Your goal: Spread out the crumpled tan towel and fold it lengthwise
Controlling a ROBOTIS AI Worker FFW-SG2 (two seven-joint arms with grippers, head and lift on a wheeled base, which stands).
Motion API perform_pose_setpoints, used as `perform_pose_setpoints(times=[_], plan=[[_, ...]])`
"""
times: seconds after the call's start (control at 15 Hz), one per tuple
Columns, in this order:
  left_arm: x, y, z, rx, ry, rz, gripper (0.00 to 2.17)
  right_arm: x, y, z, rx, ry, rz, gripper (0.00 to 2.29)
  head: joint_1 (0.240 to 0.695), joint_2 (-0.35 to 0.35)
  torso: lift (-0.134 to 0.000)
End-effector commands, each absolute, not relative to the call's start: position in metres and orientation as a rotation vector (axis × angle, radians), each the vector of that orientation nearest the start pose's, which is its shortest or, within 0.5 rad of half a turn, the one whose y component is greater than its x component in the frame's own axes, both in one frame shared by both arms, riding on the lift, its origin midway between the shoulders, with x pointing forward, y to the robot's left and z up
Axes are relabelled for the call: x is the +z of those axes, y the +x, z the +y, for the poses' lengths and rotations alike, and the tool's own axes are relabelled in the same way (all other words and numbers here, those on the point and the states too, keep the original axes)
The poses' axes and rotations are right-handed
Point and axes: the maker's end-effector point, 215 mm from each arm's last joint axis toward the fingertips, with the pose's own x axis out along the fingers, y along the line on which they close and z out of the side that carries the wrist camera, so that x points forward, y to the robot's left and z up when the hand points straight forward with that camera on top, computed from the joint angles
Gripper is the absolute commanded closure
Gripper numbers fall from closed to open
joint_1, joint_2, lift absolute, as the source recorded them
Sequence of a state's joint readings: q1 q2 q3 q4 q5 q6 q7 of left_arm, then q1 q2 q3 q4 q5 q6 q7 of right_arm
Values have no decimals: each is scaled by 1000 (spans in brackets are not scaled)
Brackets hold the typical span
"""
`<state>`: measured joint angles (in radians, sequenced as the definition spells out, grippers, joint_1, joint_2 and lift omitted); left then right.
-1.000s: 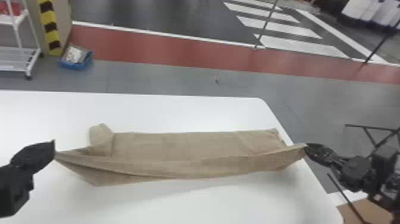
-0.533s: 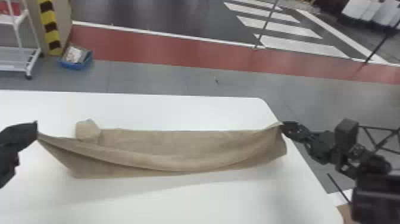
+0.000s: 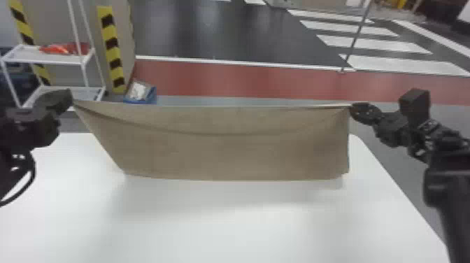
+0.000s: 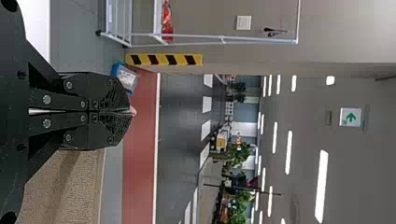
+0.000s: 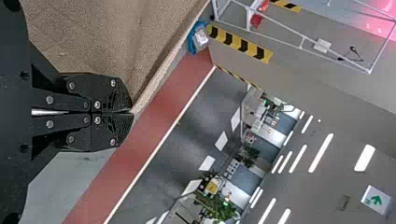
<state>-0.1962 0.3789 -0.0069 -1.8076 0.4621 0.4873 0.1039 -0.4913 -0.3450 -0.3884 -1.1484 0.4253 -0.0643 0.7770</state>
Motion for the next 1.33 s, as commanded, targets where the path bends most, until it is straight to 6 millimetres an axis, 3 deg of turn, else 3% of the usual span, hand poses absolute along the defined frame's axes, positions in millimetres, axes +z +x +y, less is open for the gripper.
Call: perform_pose_setpoints(times=[0.0,0.13,0.27,0.4,0.47,0.53,0.67,0.87,0.93,1.07,1.27], plan=[[-196,670,323,-9,-61,48,1382,-210,699,-458,209,-565,74,1683,523,-131,-124],[-164,695,328,-4,-92,1,1382,-171,714,-480,109,-507,9,1683,460,-114,-124],[-154,698,330,-2,-112,-25,1382,-165,710,-495,94,-458,-6,1683,413,-115,-124],[-192,681,330,-2,-114,6,1382,-194,687,-509,148,-472,55,1683,385,-120,-124],[-227,660,328,2,-108,49,1382,-214,665,-513,188,-465,75,1683,384,-123,-124],[-247,638,323,5,-93,73,1382,-239,647,-517,211,-476,108,1683,422,-133,-124],[-287,595,319,11,-69,144,1382,-266,611,-535,232,-436,136,1683,486,-147,-124],[-320,530,302,8,7,203,1382,-299,558,-541,277,-405,181,1683,580,-180,-124],[-325,512,294,1,15,214,1382,-307,543,-538,305,-403,193,1683,631,-206,-124],[-335,488,291,12,34,234,1382,-330,519,-528,375,-394,244,1683,680,-231,-124],[-348,461,306,79,62,312,1382,-351,489,-518,447,-417,305,1683,695,-248,-124]])
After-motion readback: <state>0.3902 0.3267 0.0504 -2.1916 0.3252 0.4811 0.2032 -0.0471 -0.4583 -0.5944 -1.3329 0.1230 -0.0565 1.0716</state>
